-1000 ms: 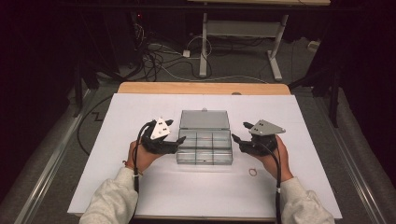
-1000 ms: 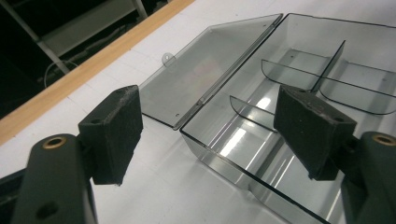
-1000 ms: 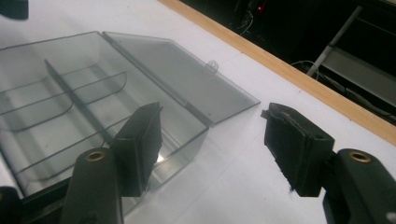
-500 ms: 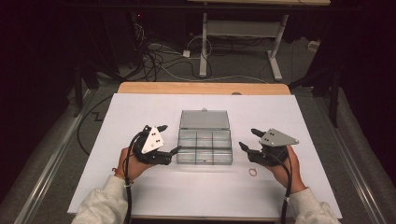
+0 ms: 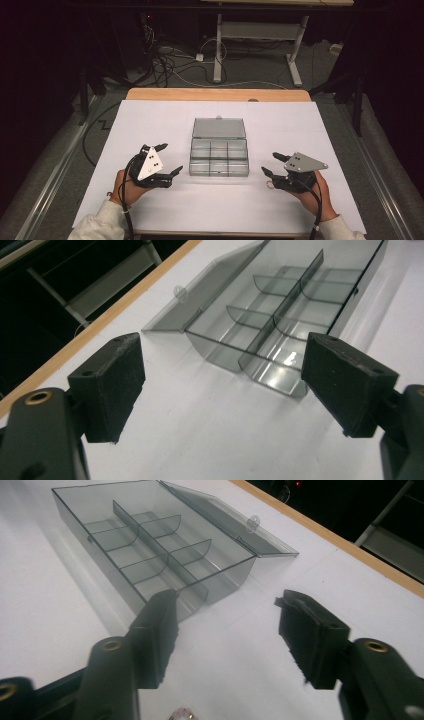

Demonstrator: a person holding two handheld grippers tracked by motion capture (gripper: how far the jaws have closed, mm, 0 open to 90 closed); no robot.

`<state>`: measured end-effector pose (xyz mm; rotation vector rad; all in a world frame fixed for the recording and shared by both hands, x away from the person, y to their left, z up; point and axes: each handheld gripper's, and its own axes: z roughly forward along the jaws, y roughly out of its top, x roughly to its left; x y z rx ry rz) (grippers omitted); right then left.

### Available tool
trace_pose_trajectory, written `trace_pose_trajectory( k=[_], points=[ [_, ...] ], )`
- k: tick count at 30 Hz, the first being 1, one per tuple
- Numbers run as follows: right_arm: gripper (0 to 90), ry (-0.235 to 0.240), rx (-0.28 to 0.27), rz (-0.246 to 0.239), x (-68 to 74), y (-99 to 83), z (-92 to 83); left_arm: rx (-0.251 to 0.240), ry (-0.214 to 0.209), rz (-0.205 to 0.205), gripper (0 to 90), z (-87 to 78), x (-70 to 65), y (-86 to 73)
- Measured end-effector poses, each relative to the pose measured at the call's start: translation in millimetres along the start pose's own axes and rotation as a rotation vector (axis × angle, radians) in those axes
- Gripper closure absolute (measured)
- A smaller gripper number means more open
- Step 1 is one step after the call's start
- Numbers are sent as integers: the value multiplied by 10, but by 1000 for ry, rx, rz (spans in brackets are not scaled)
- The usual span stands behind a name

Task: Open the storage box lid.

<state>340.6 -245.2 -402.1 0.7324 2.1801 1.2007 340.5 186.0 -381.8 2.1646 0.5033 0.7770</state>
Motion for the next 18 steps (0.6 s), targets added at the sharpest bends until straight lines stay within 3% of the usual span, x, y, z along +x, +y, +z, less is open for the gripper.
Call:
trace_pose_trajectory(
  k=[3, 10, 13, 18],
  points=[
    [463, 37, 13, 26, -1, -86, -21, 14, -3, 3, 174, -7, -40, -62],
    [536, 86, 106, -14, 130, -251, -1, 66, -8, 18, 174, -75, -157, -207],
    [582, 90, 153, -23, 171, -311, 14, 73, -6, 0, 174, -158, -176, -286],
    [628, 130, 206, 4, 163, -402, 38, 88, -1, -38, 174, -263, -198, -431]
  ],
)
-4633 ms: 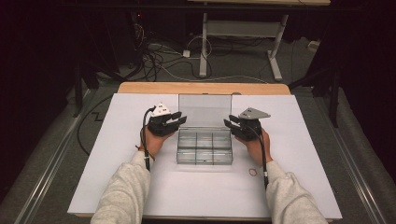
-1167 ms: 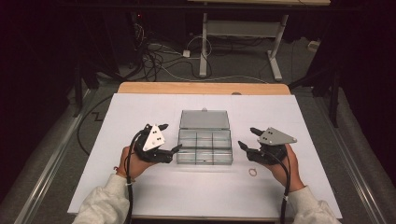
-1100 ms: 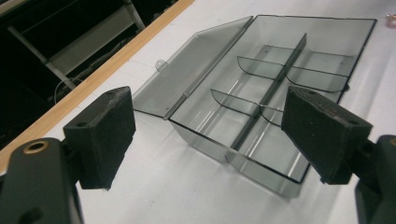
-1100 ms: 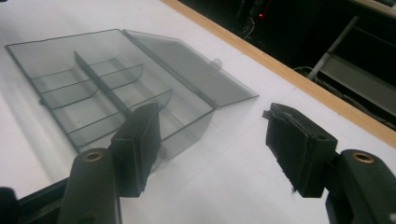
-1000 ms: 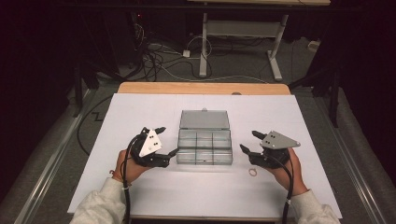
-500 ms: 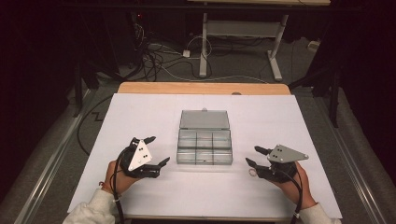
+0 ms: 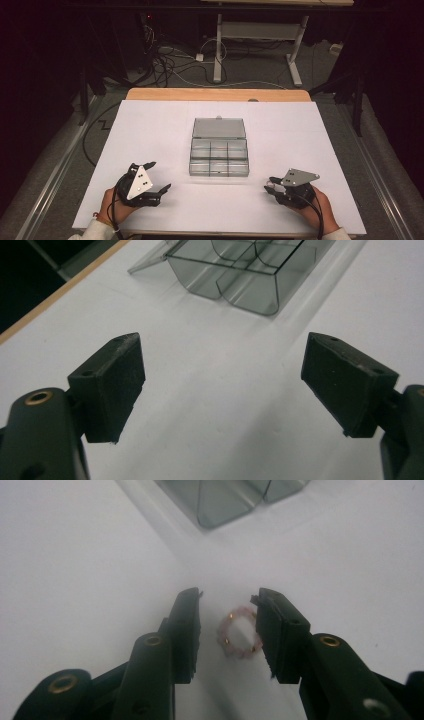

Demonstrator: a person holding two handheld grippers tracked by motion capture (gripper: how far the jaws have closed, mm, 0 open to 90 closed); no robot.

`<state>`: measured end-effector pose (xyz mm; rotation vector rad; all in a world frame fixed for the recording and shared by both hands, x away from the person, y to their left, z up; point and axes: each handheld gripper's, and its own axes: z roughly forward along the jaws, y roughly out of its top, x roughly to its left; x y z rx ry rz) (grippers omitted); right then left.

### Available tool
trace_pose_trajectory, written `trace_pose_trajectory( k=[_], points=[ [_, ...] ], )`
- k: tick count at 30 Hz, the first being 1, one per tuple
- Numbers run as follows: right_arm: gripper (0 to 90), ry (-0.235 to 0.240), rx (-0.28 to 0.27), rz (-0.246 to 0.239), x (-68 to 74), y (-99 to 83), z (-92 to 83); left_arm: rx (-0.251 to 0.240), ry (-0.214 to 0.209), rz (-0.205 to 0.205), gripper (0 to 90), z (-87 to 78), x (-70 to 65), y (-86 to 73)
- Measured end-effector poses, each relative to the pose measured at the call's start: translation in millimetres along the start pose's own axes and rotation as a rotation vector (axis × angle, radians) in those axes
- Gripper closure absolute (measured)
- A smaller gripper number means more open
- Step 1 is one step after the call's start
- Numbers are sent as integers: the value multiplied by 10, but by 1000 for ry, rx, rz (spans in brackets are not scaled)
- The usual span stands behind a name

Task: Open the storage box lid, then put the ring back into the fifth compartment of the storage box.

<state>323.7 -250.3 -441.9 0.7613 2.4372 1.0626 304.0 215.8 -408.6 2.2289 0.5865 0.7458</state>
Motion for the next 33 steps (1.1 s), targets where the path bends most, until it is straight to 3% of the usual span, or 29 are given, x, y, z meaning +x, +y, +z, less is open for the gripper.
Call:
trace_pose_trajectory(
  k=[2, 4, 7, 12, 22, 33],
  points=[
    [651, 16, 31, 9, -15, -25, 30, 19, 8, 0, 174, -10, -15, -49],
    [681, 8, 34, 27, -24, -22, 32, 19, 6, -5, 174, -15, -14, -74],
    [741, 43, 39, 61, -67, -17, 56, 18, 0, -14, 174, 2, 9, -90],
    [864, 57, 45, 34, -68, 1, 71, 20, -11, -10, 174, 31, 21, -92],
    [868, 29, 39, -13, -26, -1, 61, 30, -15, -8, 174, 60, 18, -92],
    [868, 15, -21, 9, -72, -15, -27, 37, -4, 0, 174, 67, 16, -97]
  ],
)
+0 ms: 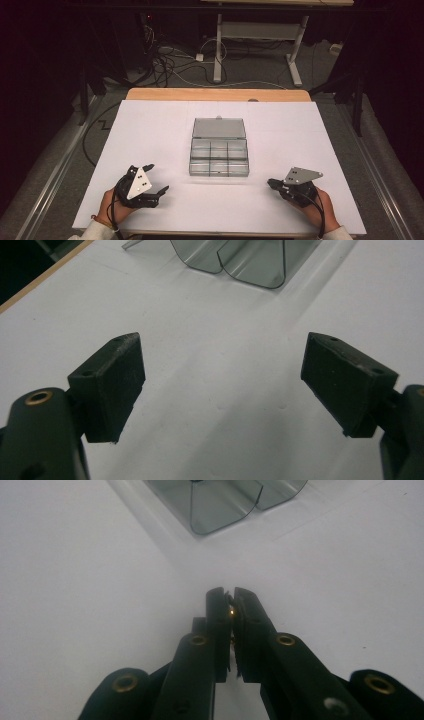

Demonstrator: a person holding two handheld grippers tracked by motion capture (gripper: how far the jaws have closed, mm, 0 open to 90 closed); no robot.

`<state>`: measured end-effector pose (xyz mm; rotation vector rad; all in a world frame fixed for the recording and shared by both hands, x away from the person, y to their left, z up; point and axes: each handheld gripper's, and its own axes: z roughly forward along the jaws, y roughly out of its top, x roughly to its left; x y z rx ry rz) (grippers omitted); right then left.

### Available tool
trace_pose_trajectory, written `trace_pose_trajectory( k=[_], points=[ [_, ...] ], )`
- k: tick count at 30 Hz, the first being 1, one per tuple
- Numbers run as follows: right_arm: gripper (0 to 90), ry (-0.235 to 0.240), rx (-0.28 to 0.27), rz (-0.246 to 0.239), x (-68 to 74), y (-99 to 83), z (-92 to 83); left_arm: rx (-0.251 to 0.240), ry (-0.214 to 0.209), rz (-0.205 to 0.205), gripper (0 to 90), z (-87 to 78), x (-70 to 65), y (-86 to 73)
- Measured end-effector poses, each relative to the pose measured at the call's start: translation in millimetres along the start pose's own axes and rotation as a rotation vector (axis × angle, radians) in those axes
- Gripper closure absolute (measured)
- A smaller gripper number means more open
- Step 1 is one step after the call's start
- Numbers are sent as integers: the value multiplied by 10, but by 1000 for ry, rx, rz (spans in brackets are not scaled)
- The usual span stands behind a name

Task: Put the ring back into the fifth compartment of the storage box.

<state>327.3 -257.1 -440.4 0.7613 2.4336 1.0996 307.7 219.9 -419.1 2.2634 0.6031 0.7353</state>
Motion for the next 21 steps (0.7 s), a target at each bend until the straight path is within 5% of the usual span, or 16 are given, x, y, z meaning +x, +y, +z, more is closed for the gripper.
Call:
trace_pose_trajectory(
  k=[6, 21],
  points=[
    [868, -21, -50, -2, 6, 9, -100, -32, 36, 2, 175, -28, -1, 43],
    [867, -22, -145, 37, -28, 66, -238, -35, 29, -1, 174, -36, -8, 46]
  ],
)
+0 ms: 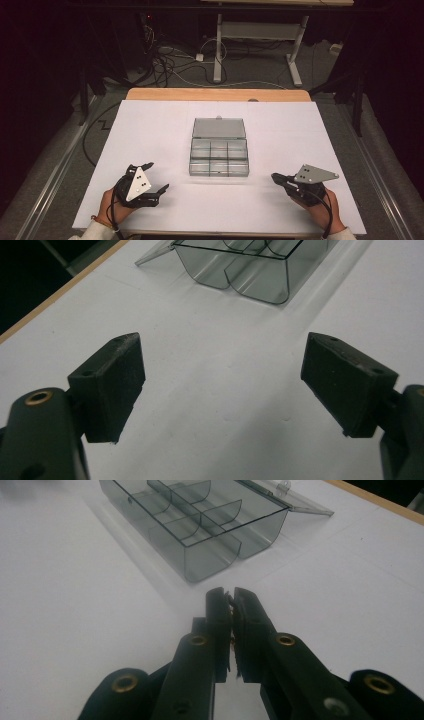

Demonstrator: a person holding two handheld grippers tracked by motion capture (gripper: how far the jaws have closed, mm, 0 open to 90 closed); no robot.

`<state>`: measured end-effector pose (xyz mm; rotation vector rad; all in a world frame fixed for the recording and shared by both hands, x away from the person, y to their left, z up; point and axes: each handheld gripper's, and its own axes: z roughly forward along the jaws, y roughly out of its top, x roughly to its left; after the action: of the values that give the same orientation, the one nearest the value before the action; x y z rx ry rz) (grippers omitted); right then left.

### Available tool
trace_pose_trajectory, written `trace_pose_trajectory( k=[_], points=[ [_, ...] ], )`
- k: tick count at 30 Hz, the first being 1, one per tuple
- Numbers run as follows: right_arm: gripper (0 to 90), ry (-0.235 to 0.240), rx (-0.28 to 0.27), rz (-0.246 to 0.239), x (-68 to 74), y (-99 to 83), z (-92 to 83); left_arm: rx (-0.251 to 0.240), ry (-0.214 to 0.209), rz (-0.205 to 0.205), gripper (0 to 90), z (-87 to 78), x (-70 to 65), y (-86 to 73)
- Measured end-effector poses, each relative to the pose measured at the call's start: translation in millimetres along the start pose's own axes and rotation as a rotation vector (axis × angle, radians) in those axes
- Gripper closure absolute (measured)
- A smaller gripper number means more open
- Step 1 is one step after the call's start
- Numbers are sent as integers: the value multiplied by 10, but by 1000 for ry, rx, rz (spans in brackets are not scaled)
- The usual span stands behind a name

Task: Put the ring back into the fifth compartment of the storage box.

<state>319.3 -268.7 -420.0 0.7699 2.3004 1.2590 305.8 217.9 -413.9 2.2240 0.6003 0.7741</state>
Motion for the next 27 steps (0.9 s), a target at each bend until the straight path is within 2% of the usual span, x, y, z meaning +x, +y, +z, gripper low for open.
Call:
trace_pose_trajectory(
  k=[17, 27],
  points=[
    [867, -19, -111, -12, -17, 300, -14, 1, -2, 6, 175, 0, -9, 18],
    [867, 15, -138, -46, 50, 513, 136, 3, -4, 2, 175, 14, -9, 13]
  ],
)
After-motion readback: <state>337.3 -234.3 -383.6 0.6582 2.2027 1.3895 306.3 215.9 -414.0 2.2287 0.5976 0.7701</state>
